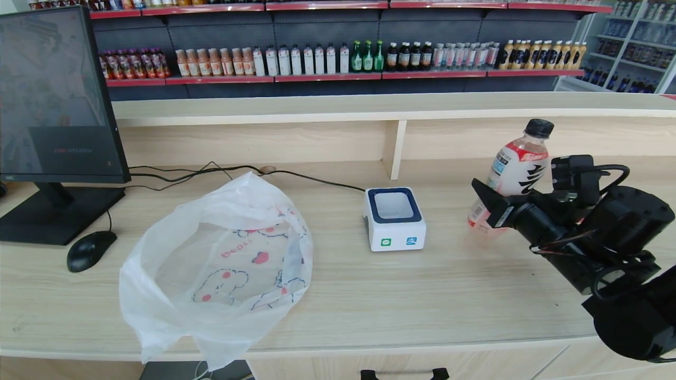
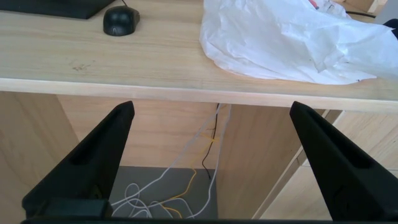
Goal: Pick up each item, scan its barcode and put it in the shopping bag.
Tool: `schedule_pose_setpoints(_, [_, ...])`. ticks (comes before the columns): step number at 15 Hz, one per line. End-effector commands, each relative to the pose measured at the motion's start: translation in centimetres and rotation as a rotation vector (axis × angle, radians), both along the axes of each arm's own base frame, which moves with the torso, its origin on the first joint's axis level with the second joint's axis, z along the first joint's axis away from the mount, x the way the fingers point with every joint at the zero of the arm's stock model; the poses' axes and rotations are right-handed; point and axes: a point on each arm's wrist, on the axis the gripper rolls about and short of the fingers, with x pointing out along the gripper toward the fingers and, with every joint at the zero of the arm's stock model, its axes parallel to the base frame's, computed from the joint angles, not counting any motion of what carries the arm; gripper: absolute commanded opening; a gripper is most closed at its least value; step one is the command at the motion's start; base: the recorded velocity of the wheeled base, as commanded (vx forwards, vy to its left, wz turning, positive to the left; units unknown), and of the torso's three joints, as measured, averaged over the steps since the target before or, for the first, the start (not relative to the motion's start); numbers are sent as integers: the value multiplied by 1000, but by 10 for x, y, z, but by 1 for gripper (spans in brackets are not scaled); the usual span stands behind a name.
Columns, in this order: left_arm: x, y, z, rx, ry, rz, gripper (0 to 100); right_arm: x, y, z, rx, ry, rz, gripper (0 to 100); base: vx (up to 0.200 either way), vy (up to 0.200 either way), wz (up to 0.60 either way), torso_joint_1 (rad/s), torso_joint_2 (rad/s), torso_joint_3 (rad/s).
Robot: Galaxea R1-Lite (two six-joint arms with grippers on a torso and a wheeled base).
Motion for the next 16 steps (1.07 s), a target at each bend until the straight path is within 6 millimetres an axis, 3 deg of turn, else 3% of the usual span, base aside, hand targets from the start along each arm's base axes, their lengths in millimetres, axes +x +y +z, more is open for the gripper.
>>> schedule_pose_setpoints(1, [0,0,0,0,-1,0,100,-19,-1,15,10,-37,15,0,0,0,0,0,0,0])
schedule_pose_setpoints(8, [0,0,0,0,-1,0,100,-104,12,24,-12,-50,202,0,0,0,0,0,0,0])
schedule_pose_setpoints(13, [0,0,0,0,-1,0,100,-143,4,18,-85,-69,349,0,0,0,0,0,0,0])
schedule_pose_setpoints(16, [0,0,0,0,-1,0,100,-172,19,15,47,-12,547,0,0,0,0,0,0,0])
